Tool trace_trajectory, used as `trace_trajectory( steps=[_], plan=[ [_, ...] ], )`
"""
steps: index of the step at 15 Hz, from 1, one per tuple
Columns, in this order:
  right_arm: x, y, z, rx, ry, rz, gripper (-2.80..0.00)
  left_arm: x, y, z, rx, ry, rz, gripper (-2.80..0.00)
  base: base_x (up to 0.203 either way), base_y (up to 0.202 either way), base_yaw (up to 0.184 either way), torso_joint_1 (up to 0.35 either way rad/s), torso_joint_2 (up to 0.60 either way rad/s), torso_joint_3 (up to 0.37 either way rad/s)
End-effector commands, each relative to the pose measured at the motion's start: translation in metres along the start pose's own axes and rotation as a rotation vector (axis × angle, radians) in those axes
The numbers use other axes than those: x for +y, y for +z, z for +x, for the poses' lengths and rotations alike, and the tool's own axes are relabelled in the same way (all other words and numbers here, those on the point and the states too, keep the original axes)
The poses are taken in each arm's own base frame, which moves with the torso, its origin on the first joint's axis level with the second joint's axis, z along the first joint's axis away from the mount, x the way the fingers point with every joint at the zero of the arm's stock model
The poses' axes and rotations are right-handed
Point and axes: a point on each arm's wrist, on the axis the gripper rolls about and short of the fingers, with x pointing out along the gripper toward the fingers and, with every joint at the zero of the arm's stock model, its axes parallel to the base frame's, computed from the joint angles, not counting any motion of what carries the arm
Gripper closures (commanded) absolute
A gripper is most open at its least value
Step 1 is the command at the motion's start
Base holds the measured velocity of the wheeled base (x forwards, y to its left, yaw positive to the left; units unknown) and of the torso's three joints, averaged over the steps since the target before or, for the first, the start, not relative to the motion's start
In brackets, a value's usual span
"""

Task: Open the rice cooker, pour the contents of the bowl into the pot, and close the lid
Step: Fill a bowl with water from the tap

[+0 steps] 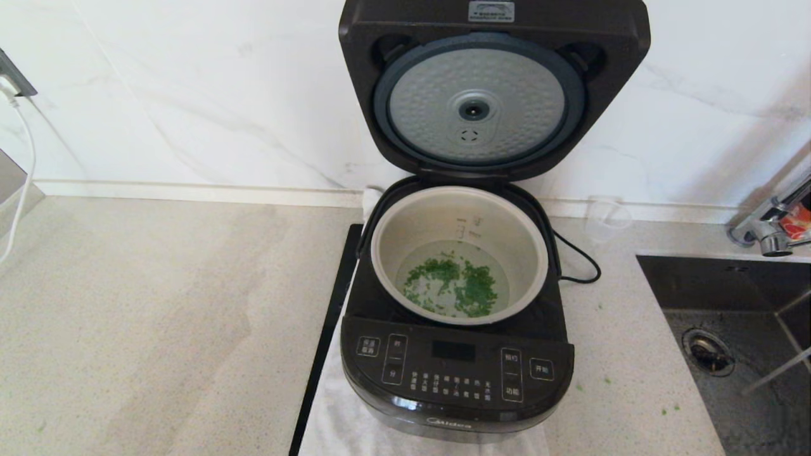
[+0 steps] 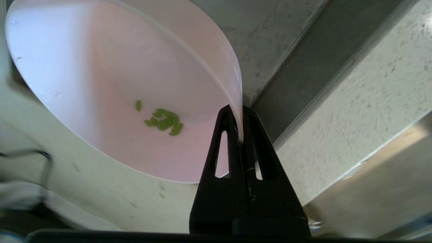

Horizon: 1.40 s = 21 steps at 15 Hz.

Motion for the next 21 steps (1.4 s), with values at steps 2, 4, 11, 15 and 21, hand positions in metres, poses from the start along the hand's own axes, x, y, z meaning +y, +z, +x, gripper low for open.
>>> trace_trajectory(
  steps=[2,4,11,15,21],
  plan=[
    [-0.039,0.031,0.029,0.091,0.023,0.129,0.00,0.000,0.000,0.000,0.001,-0.001,0.001,0.00,0.000,0.000,0.000,0.000,0.00,0.000],
    [-0.044,0.038,0.033,0.126,0.056,0.161,0.00,0.000,0.000,0.000,0.002,-0.001,0.001,0.00,0.000,0.000,0.000,0.000,0.00,0.000],
    [-0.048,0.049,0.056,0.187,0.152,0.201,0.00,0.000,0.000,0.000,0.002,-0.001,0.001,0.00,0.000,0.000,0.000,0.000,0.00,0.000],
    [-0.047,0.055,0.068,0.197,0.156,0.209,0.00,0.000,0.000,0.000,0.000,-0.001,0.001,0.00,0.000,0.000,0.000,0.000,0.00,0.000],
    [-0.031,0.067,0.086,0.201,0.165,0.225,0.00,0.000,0.000,0.000,0.002,-0.001,0.001,0.00,0.000,0.000,0.000,0.000,0.00,0.000]
  ],
)
